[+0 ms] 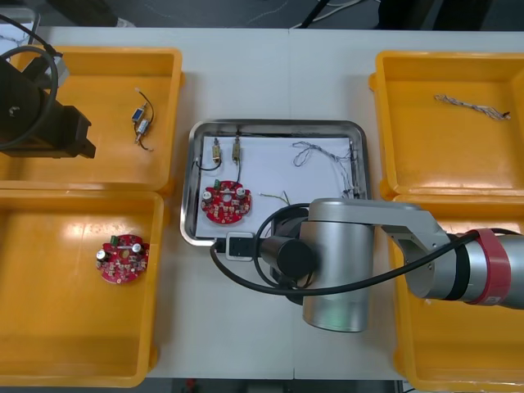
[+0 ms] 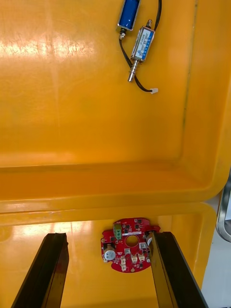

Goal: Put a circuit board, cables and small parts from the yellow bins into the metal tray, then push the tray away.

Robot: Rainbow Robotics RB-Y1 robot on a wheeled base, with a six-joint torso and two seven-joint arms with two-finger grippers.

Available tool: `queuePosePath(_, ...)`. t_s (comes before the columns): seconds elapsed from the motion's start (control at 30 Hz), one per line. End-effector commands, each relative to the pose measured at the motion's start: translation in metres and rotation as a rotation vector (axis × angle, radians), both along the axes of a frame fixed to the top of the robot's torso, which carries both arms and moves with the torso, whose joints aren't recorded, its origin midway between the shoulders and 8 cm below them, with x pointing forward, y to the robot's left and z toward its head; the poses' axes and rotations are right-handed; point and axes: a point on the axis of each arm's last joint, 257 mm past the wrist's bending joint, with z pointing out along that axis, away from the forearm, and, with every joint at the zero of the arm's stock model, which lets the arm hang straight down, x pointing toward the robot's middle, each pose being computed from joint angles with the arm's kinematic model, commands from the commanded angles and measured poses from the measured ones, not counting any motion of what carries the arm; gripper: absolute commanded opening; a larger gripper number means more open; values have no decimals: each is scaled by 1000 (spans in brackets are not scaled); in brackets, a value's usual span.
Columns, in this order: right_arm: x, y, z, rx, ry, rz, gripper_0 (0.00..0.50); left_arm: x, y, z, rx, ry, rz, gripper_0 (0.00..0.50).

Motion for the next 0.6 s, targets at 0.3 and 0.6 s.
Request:
queuePosePath(0.3, 40, -2, 27, 9, -88, 9, 0, -6, 16, 2, 32, -3, 61, 500)
queuePosePath(0.6, 70, 5, 34, 29, -110, 12, 0, -6, 16, 2, 32, -3, 61, 500)
